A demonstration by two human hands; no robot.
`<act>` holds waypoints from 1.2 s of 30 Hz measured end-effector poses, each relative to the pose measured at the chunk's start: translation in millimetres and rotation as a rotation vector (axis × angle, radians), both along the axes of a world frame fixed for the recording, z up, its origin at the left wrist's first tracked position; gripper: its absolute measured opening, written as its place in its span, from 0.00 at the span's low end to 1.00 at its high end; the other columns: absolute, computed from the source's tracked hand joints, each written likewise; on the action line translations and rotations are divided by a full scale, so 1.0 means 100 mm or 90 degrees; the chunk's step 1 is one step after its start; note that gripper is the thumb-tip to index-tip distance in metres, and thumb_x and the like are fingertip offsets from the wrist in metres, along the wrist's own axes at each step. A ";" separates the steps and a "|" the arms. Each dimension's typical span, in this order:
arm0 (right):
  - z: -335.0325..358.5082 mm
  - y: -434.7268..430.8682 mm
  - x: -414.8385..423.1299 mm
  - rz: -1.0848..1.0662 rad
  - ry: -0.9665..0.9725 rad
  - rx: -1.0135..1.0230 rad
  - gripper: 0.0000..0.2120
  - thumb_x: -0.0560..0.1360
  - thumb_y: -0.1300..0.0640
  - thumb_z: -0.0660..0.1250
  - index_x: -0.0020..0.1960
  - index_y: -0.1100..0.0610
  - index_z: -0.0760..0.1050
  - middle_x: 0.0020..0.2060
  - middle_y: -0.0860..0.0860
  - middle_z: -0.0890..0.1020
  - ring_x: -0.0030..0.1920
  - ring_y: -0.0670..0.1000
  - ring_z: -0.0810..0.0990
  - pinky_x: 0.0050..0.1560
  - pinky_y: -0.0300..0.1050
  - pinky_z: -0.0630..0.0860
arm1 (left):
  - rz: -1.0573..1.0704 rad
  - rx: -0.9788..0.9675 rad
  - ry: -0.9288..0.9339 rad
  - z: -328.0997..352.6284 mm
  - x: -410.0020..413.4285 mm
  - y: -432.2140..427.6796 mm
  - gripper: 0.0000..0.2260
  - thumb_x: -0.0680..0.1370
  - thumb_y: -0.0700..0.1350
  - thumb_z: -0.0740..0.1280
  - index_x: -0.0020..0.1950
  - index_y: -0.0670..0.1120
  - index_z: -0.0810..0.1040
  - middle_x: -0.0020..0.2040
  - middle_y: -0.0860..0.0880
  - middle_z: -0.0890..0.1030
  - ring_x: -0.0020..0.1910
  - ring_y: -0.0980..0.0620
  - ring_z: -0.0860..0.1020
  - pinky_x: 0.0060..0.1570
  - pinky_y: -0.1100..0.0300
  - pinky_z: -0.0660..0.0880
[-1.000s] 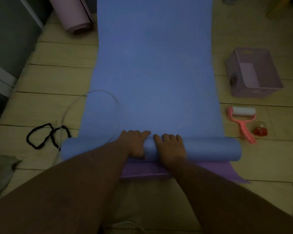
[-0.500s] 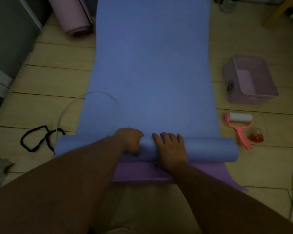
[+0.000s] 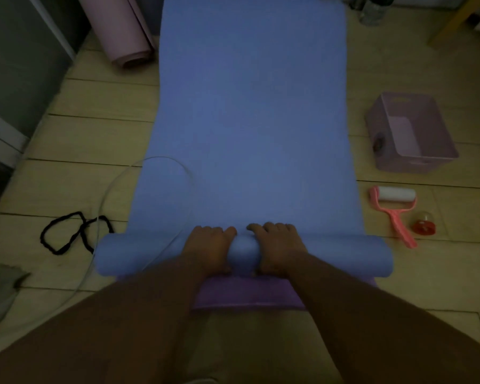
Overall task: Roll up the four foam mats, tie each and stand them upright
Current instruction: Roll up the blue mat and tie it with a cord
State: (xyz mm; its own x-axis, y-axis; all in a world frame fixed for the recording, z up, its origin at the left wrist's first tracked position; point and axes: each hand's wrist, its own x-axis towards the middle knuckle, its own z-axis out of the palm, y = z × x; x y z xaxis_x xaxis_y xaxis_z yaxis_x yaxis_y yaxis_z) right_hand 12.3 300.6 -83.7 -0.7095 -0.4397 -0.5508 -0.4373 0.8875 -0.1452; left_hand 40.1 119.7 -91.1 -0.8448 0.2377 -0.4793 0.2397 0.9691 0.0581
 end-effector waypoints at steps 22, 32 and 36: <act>0.09 -0.04 -0.11 -0.019 0.027 0.029 0.51 0.60 0.35 0.76 0.76 0.43 0.53 0.67 0.53 0.69 0.67 0.58 0.69 0.70 0.57 0.58 | 0.013 0.043 -0.146 0.11 -0.33 -0.01 0.34 0.68 0.58 0.74 0.69 0.52 0.66 0.62 0.47 0.77 0.60 0.46 0.76 0.58 0.53 0.73; 0.12 -0.08 -0.16 -0.041 -0.001 0.007 0.23 0.71 0.45 0.70 0.64 0.47 0.72 0.59 0.51 0.80 0.60 0.55 0.78 0.58 0.46 0.71 | -0.083 0.032 0.252 -0.11 0.19 -0.18 0.47 0.54 0.70 0.66 0.70 0.50 0.66 0.51 0.46 0.82 0.44 0.46 0.81 0.47 0.53 0.73; 0.19 -0.06 -0.21 -0.033 -0.051 0.021 0.31 0.67 0.39 0.73 0.66 0.47 0.70 0.61 0.52 0.78 0.62 0.56 0.76 0.62 0.49 0.68 | -0.025 0.047 0.101 -0.05 0.06 -0.08 0.36 0.63 0.62 0.73 0.67 0.51 0.66 0.50 0.46 0.80 0.47 0.43 0.80 0.47 0.52 0.75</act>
